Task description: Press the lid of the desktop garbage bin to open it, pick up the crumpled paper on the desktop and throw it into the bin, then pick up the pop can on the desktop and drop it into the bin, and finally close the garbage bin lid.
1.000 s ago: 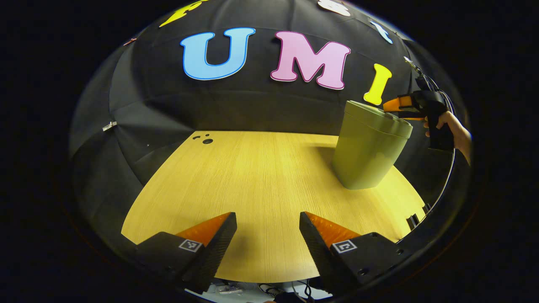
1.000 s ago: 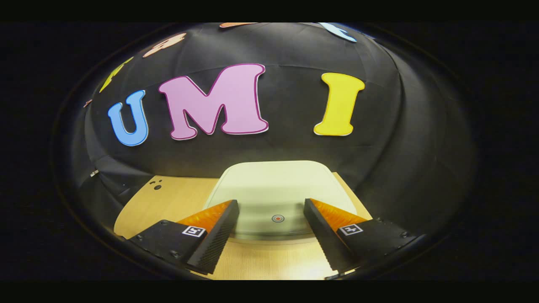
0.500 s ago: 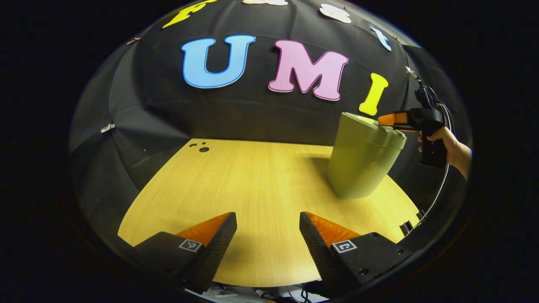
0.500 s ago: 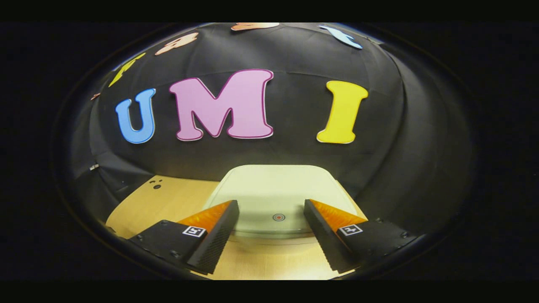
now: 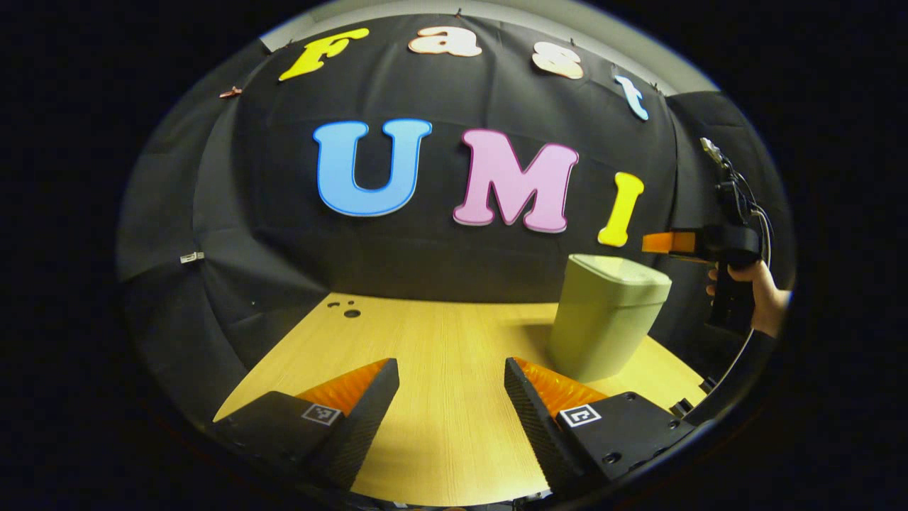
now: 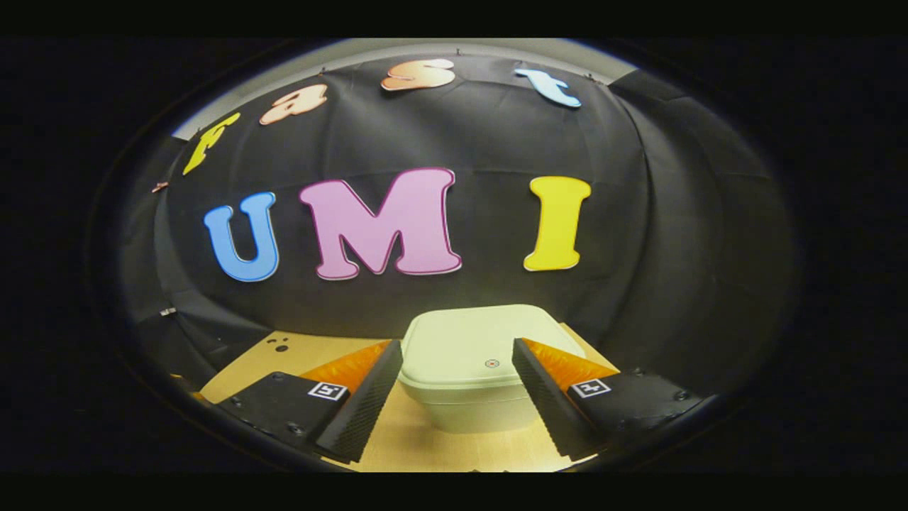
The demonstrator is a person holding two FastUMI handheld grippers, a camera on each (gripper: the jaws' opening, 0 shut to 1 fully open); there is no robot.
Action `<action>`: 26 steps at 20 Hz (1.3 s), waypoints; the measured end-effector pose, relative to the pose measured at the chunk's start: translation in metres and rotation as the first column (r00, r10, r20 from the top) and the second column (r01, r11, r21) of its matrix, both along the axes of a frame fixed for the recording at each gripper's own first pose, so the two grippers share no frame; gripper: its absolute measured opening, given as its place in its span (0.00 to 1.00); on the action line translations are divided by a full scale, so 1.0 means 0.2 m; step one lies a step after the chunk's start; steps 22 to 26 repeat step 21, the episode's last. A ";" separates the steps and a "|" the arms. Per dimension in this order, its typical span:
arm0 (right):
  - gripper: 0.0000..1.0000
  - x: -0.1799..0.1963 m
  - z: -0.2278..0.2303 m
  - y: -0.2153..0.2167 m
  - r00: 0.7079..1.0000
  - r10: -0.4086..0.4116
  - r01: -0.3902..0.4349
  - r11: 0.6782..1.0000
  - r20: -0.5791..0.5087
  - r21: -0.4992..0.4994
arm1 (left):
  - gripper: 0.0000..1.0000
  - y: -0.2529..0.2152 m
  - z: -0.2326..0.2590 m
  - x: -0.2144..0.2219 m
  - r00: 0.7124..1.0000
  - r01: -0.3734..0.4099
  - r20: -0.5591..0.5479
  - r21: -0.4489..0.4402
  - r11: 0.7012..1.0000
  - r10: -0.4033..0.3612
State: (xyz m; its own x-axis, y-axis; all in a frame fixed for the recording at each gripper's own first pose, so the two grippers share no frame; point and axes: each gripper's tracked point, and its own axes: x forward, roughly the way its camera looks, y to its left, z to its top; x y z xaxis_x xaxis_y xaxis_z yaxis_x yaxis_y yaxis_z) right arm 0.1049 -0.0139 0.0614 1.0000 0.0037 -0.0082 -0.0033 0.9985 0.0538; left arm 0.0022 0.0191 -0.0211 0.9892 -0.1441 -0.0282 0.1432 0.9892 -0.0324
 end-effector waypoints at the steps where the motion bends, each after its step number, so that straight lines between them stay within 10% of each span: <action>1: 0.98 -0.05 0.02 0.03 1.000 0.009 -0.009 1.000 0.017 0.004 | 0.96 0.01 0.03 -0.02 1.000 0.002 0.023 -0.013 1.000 -0.002; 10: 0.98 -0.50 -0.11 0.24 0.996 0.019 -0.016 0.999 0.086 -0.030 | 0.96 0.13 0.10 -0.12 0.995 0.000 0.100 -0.018 1.000 0.001; 26: 0.98 -0.50 -0.40 0.47 0.993 0.096 -0.098 0.995 -0.068 -0.030 | 0.96 0.23 -0.03 -0.08 0.999 -0.013 0.039 -0.026 1.000 0.014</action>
